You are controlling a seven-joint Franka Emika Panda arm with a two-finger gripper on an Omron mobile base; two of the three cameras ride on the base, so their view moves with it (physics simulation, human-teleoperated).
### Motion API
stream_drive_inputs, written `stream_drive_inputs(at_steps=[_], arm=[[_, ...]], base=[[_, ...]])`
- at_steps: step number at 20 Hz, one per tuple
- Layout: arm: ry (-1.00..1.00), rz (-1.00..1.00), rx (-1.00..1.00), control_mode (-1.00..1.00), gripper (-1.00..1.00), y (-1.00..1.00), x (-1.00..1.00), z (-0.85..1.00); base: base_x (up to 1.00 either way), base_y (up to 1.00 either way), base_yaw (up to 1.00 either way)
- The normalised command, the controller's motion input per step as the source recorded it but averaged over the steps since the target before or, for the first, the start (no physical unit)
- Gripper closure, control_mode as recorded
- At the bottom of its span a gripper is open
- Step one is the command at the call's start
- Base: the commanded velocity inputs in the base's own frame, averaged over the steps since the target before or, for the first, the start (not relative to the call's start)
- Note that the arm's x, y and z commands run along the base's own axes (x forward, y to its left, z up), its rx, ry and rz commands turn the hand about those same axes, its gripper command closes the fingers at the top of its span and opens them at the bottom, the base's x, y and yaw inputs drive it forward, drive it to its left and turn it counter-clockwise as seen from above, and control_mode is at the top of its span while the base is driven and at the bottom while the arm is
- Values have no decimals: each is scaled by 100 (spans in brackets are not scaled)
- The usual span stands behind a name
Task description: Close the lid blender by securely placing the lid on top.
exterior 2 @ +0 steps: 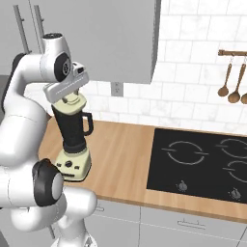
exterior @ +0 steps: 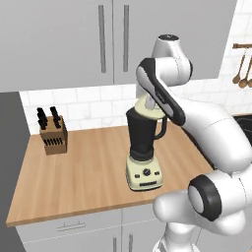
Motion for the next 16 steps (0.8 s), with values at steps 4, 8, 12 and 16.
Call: stream_drive_inputs(at_steps=[4,8,12,16], arm=[[2,0,0,-100,100,21,37,-13],[0,0,-1,-100,100,22,23,-15],[0,0,-2,-100,100,35,15,-22],[-1,0,-3,-100,100,35,10,-18]], base=[[0,0,0],[0,0,0],[0,0,0],[0,0,0]])
